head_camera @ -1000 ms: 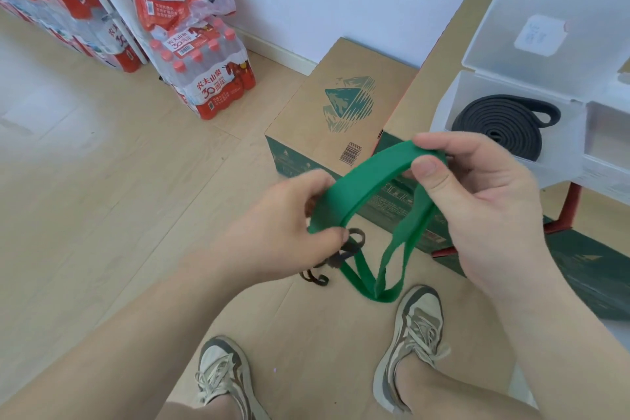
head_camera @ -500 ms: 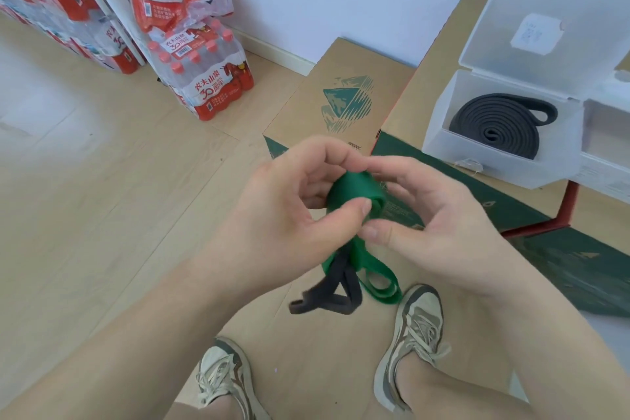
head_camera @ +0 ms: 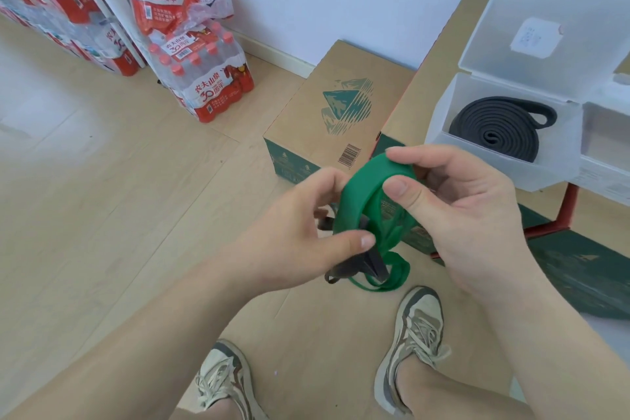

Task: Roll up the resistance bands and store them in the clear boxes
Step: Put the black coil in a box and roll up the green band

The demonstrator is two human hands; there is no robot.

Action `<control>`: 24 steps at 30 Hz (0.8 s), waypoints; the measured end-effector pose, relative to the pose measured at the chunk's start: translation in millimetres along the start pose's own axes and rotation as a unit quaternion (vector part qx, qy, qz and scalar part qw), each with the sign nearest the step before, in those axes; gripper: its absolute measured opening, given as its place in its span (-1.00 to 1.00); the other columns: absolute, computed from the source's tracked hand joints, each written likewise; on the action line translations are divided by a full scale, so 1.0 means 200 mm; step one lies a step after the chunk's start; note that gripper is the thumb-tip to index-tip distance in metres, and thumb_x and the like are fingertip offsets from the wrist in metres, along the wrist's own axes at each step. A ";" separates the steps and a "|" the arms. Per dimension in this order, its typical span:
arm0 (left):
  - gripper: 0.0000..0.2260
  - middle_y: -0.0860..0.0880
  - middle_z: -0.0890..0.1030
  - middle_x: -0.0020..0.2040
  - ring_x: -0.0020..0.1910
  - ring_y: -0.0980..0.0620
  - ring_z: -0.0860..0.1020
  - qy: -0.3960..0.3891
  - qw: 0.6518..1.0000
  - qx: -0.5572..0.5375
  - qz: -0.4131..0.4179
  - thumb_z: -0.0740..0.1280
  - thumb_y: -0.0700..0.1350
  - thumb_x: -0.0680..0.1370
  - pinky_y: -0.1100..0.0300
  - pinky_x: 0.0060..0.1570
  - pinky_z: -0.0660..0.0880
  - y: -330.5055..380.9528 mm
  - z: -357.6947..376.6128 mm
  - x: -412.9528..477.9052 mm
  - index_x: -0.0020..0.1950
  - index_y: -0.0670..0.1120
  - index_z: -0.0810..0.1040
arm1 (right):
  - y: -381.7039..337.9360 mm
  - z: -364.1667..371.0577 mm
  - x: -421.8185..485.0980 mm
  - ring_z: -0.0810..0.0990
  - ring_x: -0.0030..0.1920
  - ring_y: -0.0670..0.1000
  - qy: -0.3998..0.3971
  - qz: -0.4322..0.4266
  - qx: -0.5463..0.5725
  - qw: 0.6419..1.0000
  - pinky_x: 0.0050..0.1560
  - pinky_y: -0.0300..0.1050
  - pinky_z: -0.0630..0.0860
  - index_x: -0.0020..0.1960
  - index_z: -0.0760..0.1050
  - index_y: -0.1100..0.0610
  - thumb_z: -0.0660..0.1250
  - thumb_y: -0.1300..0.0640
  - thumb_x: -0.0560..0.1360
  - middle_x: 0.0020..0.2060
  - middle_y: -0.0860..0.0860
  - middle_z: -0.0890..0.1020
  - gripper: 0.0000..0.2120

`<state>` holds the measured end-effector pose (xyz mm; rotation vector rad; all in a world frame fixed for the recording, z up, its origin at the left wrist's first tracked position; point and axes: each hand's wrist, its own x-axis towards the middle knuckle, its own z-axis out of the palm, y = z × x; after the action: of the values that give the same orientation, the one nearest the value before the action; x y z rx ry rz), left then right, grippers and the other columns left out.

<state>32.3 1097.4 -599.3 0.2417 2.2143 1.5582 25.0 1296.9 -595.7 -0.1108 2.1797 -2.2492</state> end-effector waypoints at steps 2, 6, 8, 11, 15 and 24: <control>-0.79 0.06 0.73 0.02 0.05 0.08 0.68 0.022 1.000 -0.012 0.017 0.49 -0.19 0.55 -0.03 0.19 0.57 0.02 -0.02 0.00 0.10 -0.07 0.52 | 0.00 -0.02 0.01 0.69 -0.06 -0.07 0.010 0.008 0.004 1.000 -0.02 -0.16 0.63 0.06 0.68 0.05 0.48 0.14 0.42 -0.10 -0.05 0.75 -0.79; -0.76 0.02 0.73 0.01 0.00 0.04 0.69 0.037 0.997 -0.046 0.055 0.48 -0.19 0.55 0.25 -0.10 0.60 0.05 -0.08 -0.01 0.19 -0.05 0.58 | 0.02 -0.09 0.01 0.68 -0.01 0.01 0.013 0.030 -0.016 0.999 0.07 -0.07 0.66 0.10 0.66 0.06 0.45 0.12 0.48 -0.04 0.03 0.74 -0.80; -0.73 0.06 0.74 0.02 0.00 0.08 0.70 0.045 0.996 -0.052 0.066 0.50 -0.14 0.52 0.34 -0.06 0.57 0.07 -0.10 -0.01 0.21 -0.04 0.60 | 0.02 -0.11 0.02 0.67 -0.01 -0.01 -0.036 0.047 -0.020 0.998 0.03 -0.11 0.63 0.15 0.60 0.11 0.49 0.18 0.52 -0.02 0.02 0.71 -0.78; -0.70 0.07 0.74 0.05 0.04 0.07 0.71 0.034 0.996 -0.038 0.075 0.51 -0.15 0.51 0.26 0.05 0.59 0.07 -0.08 -0.02 0.23 -0.06 0.62 | 0.04 -0.11 0.00 0.66 0.11 0.10 -0.128 0.044 -0.053 0.989 0.13 0.15 0.59 0.20 0.48 0.13 0.50 0.25 0.42 0.16 0.07 0.68 -0.61; -0.73 0.08 0.75 0.00 -0.01 0.05 0.71 0.014 0.998 -0.026 0.061 0.52 -0.15 0.51 0.17 0.06 0.62 0.08 -0.06 -0.02 0.20 -0.03 0.63 | 0.02 -0.09 -0.01 0.64 0.12 0.14 -0.157 0.006 -0.125 0.980 0.19 0.35 0.52 0.33 0.50 -0.05 0.54 0.22 0.37 0.14 0.01 0.66 -0.43; -0.77 0.16 0.70 -0.09 -0.24 0.31 0.59 0.023 0.997 0.069 0.020 0.54 -0.09 0.51 0.51 -0.22 0.43 0.04 -0.07 -0.03 0.12 0.09 0.63 | 0.03 -0.10 -0.01 0.65 0.05 0.04 -0.192 0.020 -0.170 0.966 0.22 0.09 0.56 0.28 0.67 -0.14 0.64 0.08 0.37 -0.04 -0.05 0.66 -0.50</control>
<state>30.1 1085.6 -585.8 0.2950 2.3702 1.4455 25.4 1317.0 -602.2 -0.4570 2.2875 -1.6367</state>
